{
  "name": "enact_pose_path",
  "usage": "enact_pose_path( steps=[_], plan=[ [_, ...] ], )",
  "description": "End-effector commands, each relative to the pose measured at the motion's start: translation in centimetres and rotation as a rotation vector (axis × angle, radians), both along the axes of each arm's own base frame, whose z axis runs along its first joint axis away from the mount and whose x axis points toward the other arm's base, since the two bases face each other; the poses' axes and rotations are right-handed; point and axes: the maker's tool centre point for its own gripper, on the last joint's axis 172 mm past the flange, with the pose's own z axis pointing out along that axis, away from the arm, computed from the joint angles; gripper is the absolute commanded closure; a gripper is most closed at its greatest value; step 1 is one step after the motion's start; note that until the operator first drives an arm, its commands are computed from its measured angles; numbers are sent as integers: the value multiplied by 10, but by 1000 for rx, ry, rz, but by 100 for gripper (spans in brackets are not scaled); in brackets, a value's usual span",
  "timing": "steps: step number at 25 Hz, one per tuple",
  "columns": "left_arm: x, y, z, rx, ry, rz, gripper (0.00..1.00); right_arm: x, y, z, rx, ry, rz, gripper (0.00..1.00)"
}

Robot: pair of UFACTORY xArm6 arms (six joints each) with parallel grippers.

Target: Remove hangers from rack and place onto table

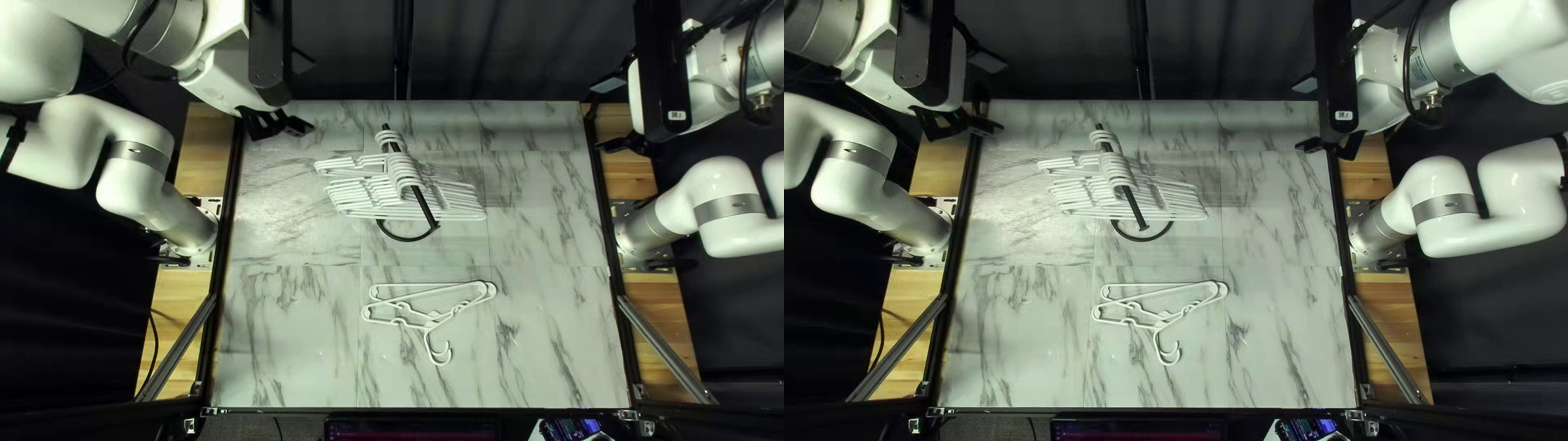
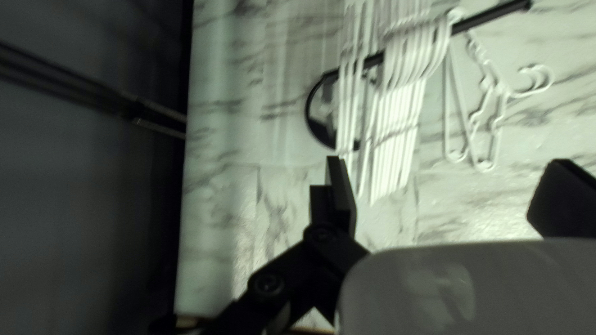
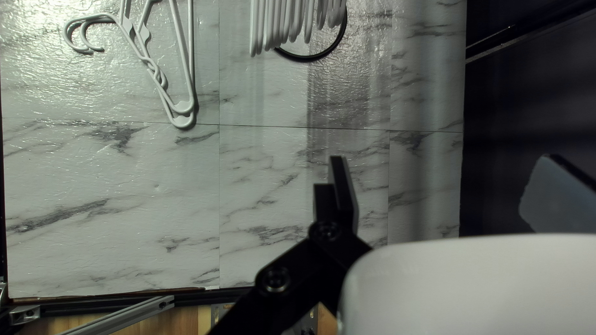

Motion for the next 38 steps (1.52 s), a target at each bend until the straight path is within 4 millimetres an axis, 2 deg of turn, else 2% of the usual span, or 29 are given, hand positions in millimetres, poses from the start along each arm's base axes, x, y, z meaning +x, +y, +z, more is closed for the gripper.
enact_pose_path(
  steps=[1,4,10,12,15,38],
  plan=[
    [-35,25,7,26,33,53,0,0,0,0,0,0,0,0],
    [-26,24,9,25,52,52,0,0,0,0,0,0,0,0],
    [-27,24,8,12,51,54,0,0,0,0,0,0,0,0],
    [-8,25,11,21,18,48,0,0,0,0,0,0,0,0],
    [11,29,17,36,-30,36,0,0,0,0,0,0,0,0],
    [11,28,17,39,-37,28,0,0,0,0,0,0,0,0]
  ],
)
